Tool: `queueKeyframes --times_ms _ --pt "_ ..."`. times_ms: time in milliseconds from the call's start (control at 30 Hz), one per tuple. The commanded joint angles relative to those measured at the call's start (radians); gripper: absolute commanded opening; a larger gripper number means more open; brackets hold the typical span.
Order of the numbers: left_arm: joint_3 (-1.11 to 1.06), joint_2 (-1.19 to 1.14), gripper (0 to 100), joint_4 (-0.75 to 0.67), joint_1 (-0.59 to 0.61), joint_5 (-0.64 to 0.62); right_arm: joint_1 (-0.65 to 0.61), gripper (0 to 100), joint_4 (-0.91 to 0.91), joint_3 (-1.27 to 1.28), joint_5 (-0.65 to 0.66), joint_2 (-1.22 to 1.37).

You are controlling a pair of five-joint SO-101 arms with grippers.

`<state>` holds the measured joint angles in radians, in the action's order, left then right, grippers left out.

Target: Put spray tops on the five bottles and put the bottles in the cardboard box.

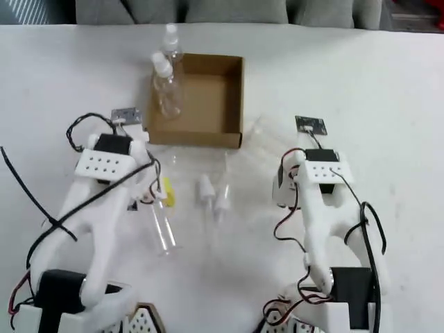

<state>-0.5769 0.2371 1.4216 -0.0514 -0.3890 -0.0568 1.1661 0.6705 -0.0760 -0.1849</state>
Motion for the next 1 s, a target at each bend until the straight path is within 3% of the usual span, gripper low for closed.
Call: queueKeyframes --times_ms 0,700,967 --pt "-0.034 -0.001 27 -0.081 0.007 -0.011 0.008 1.8 -0.01 0.002 0.012 -0.004" --pt "-0.292 -0.001 27 -0.425 0.007 -0.009 0.008 1.8 -0.01 0.002 0.066 -0.004" --pt "-0.319 -0.008 27 -0.48 0.004 -0.009 0.008 1.8 -0.01 0.002 0.068 -0.004"
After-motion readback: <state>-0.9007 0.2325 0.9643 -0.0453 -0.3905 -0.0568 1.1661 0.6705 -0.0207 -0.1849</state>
